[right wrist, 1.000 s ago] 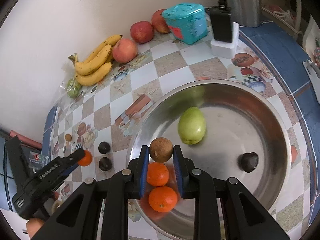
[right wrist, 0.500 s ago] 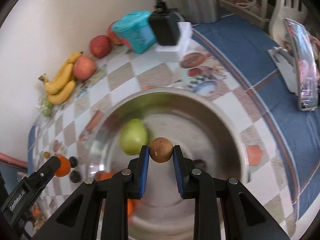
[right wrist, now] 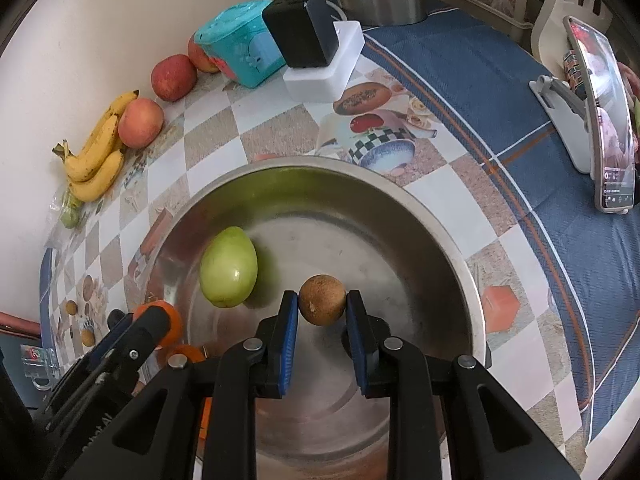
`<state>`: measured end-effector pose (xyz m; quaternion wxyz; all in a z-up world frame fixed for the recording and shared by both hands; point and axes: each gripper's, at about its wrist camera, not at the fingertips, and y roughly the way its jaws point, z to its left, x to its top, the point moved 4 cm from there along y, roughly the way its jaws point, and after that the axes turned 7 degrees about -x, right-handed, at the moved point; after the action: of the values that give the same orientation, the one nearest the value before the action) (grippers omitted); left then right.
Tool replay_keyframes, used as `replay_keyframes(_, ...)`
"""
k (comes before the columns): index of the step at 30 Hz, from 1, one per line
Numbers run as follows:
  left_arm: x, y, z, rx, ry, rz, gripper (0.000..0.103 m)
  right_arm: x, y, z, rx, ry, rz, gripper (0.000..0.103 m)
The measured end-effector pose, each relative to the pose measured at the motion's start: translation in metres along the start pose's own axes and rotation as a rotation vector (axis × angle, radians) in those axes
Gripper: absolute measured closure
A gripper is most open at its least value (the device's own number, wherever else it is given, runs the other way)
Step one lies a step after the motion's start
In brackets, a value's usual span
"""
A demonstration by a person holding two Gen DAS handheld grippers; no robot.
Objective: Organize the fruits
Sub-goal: 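Open the right gripper to drop the brown fruit while the left gripper releases the orange into the bowl, then move both tools back toward the two dark plums beside the bowl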
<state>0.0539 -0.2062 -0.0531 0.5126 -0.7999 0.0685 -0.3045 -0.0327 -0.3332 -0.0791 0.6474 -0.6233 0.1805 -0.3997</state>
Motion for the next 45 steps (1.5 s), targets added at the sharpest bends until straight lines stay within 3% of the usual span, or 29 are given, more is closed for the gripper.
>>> replay_keyframes(11, -0.002, 0.002, 0.001, 0.000, 0.000, 0.003, 0.064, 0.001, -0.003, 0.000, -0.019, 0.004, -0.008, 0.077)
replay_keyframes(14, -0.002, 0.002, 0.001, -0.003, 0.000, 0.002, 0.063, 0.001, -0.002, 0.000, -0.021, 0.007, 0.000, 0.069)
replay_keyframes(18, 0.000, -0.005, -0.001, -0.012, 0.000, -0.011, 0.054, 0.002, -0.004, 0.002, -0.028, 0.000, -0.004, 0.067)
replay_keyframes(23, 0.002, -0.014, 0.000, -0.009, -0.003, -0.022, 0.053, 0.005, -0.016, 0.004, -0.032, -0.008, -0.034, 0.065)
replay_keyframes(26, 0.002, -0.018, 0.005, 0.005, -0.017, -0.018, 0.045, 0.006, -0.023, 0.004, -0.034, -0.014, -0.054, 0.062)
replay_keyframes(29, 0.001, -0.024, 0.013, 0.026, -0.037, -0.012, 0.045, 0.007, -0.028, 0.007, -0.036, -0.026, -0.069, 0.061)
replay_keyframes(32, -0.002, -0.030, 0.024, 0.038, -0.070, -0.011, 0.045, 0.006, -0.030, 0.010, -0.037, -0.038, -0.076, 0.051)
replay_keyframes(45, -0.007, -0.060, 0.080, 0.111, -0.217, -0.061, 0.045, -0.009, -0.038, 0.051, -0.030, -0.180, -0.091, 0.051)
